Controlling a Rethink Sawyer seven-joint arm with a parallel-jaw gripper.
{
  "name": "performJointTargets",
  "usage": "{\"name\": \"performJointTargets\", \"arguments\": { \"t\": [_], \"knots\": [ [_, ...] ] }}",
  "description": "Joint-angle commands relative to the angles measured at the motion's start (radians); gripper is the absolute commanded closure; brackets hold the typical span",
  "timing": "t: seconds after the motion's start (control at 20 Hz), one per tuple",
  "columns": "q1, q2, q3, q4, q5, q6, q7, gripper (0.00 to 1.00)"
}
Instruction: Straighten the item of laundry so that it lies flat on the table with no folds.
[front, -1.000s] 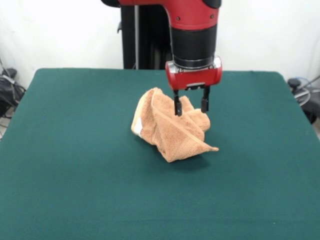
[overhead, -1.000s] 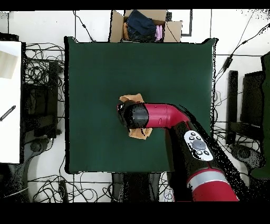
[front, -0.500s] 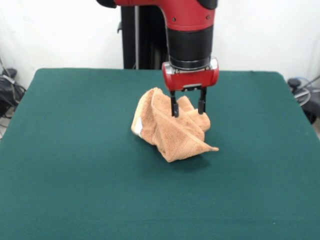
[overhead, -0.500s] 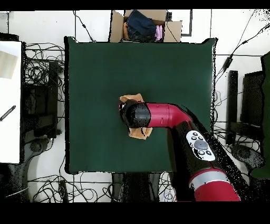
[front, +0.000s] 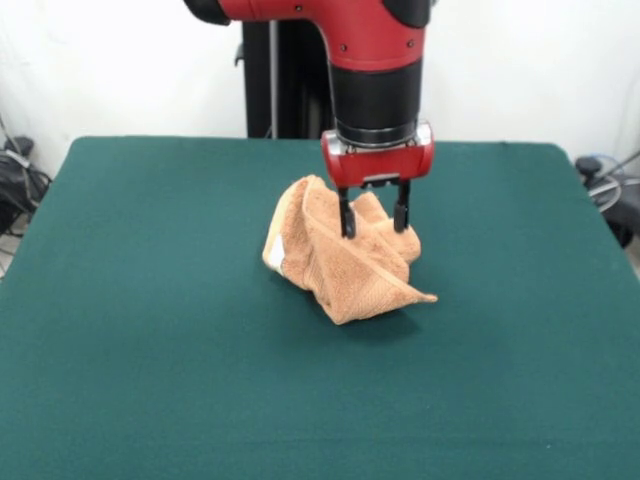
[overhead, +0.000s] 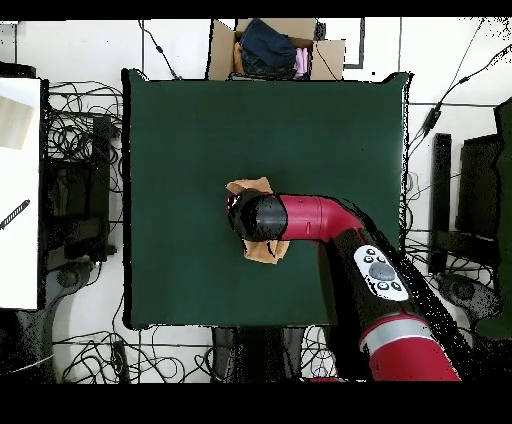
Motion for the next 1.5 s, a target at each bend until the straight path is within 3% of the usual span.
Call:
{"name": "performJointTargets", "arguments": {
  "t": [0.05, 0.7, 1.5],
  "knots": [
    [0.005, 0.07, 0.062, -0.047, -0.062, -0.001, -0.014, 0.0],
    [0.013, 0.083, 0.047, -0.027, -0.076, -0.053, 0.016, 0.0],
    [0.029, 0.025, 0.057, -0.058, -0.031, 0.077, 0.006, 0.0]
  ]
}}
